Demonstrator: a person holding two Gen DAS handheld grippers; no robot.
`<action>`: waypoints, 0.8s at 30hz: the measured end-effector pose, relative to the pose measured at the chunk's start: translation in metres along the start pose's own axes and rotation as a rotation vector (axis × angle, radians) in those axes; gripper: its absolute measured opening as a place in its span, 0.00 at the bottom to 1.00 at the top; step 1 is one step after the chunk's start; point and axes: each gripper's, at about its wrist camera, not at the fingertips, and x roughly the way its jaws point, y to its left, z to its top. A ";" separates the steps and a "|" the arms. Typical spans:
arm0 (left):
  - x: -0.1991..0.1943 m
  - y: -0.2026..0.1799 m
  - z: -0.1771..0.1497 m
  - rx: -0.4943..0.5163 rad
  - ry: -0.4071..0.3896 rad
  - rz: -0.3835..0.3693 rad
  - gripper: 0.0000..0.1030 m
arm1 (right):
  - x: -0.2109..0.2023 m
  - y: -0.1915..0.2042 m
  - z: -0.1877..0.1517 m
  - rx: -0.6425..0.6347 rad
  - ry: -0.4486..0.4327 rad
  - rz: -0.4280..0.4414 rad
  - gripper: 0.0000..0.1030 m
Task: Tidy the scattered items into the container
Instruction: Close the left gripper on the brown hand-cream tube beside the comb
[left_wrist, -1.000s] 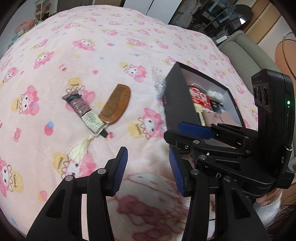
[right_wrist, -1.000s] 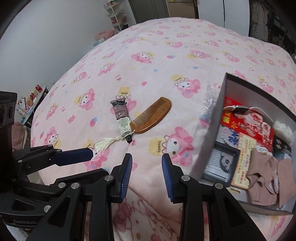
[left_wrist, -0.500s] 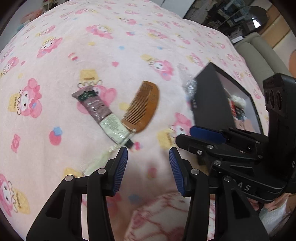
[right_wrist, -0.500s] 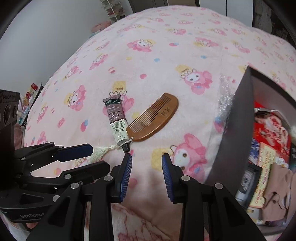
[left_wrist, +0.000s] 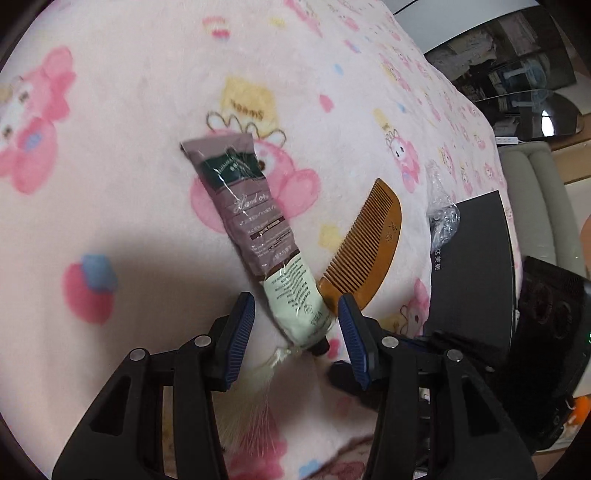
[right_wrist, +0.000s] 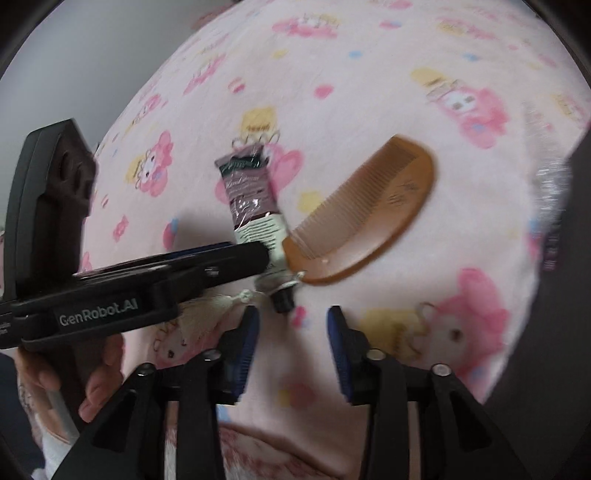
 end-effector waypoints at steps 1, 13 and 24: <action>0.003 0.001 0.001 -0.007 0.005 -0.018 0.47 | 0.006 -0.001 0.003 0.005 0.010 -0.006 0.39; -0.001 -0.005 -0.002 -0.017 -0.018 -0.051 0.30 | -0.001 0.001 0.004 0.023 -0.040 0.114 0.27; -0.057 -0.050 -0.043 0.049 -0.103 -0.059 0.22 | -0.071 0.028 -0.040 -0.038 -0.148 0.135 0.27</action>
